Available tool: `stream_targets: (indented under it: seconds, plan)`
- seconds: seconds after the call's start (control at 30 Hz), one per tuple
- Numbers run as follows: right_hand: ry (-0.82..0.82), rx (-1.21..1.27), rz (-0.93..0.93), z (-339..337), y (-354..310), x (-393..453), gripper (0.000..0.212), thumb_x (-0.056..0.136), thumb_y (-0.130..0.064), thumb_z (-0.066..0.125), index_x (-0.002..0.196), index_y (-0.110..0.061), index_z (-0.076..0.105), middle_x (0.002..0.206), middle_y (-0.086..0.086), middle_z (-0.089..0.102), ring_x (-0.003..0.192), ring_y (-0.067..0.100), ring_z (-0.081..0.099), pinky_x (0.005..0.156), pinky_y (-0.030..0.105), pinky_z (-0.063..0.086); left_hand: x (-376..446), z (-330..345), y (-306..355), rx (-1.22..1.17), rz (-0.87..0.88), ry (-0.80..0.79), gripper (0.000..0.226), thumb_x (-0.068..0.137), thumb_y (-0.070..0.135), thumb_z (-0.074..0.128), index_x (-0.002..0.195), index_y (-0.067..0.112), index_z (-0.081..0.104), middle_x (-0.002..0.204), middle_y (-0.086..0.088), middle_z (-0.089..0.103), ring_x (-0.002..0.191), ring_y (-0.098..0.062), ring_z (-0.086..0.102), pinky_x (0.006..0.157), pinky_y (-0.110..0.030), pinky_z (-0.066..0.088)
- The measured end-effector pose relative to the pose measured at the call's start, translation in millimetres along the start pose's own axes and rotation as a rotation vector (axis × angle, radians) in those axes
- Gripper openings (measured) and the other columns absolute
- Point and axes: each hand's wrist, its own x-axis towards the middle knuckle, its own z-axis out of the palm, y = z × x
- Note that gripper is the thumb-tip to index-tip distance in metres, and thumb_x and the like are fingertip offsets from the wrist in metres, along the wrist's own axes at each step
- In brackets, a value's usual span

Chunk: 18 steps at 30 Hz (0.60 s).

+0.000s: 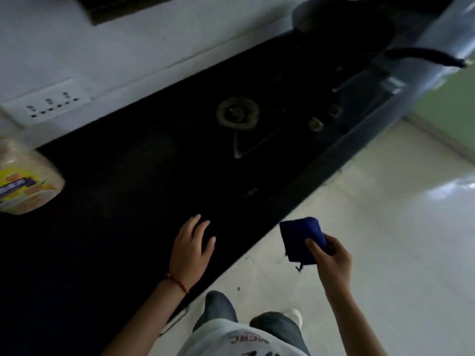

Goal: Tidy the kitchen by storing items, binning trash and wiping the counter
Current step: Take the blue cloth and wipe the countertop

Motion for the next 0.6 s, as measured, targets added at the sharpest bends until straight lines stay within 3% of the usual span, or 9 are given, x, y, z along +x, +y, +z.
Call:
stream_targets:
  seconds: [0.1,0.2,0.27,0.33,0.47,0.6]
  plan:
    - [0.098,-0.016,0.093,-63,37,6,0.019,0.076,-0.006,0.070,0.093,-0.010,0.066,0.079,0.009,0.065,0.072,0.022,0.060,0.062,0.026,0.045,9,34,61,-0.053,0.168,-0.039,0.054,0.089,0.046,0.034,0.111,0.005,0.061,0.117,-0.016,0.062,0.113,-0.022,0.053,0.095,-0.029,0.045]
    - [0.201,-0.040,0.197,-131,79,11,0.021,0.076,-0.009,0.070,0.096,-0.006,0.066,0.080,0.011,0.065,0.072,0.023,0.059,0.066,0.028,0.041,7,81,125,-0.070,0.260,-0.172,0.054,0.082,0.044,0.037,0.107,0.004,0.063,0.109,-0.013,0.065,0.107,-0.017,0.055,0.093,-0.029,0.047]
    - [0.285,-0.053,0.262,-177,109,14,0.023,0.076,-0.011,0.070,0.097,-0.003,0.067,0.080,0.012,0.065,0.074,0.025,0.059,0.067,0.029,0.041,6,114,167,-0.114,0.196,-0.369,0.068,0.073,0.052,0.030,0.114,0.006,0.060,0.118,-0.010,0.060,0.112,-0.021,0.054,0.098,-0.029,0.041]
    - [0.354,-0.046,0.340,-219,137,13,0.026,0.075,-0.013,0.071,0.099,-0.002,0.067,0.081,0.012,0.065,0.076,0.026,0.060,0.069,0.031,0.043,7,144,197,-0.140,0.109,-0.522,0.066,0.075,0.053,0.035,0.116,0.006,0.058,0.121,-0.011,0.058,0.114,-0.023,0.054,0.098,-0.027,0.039]
    - [0.461,-0.008,0.500,-288,175,9,0.029,0.076,-0.015,0.071,0.102,-0.003,0.065,0.083,0.011,0.063,0.079,0.027,0.058,0.075,0.036,0.047,17,194,231,-0.127,-0.016,-0.623,0.031,0.088,0.019,0.054,0.116,0.004,0.058,0.121,-0.015,0.059,0.112,-0.025,0.055,0.096,-0.028,0.042]
    - [0.521,0.033,0.598,-324,196,24,0.032,0.076,-0.015,0.070,0.105,-0.002,0.064,0.095,0.017,0.067,0.081,0.026,0.056,0.073,0.032,0.044,28,236,246,-0.095,-0.140,-0.698,0.028,0.088,0.019,0.054,0.112,0.005,0.060,0.114,-0.012,0.063,0.109,-0.025,0.057,0.090,-0.027,0.042]
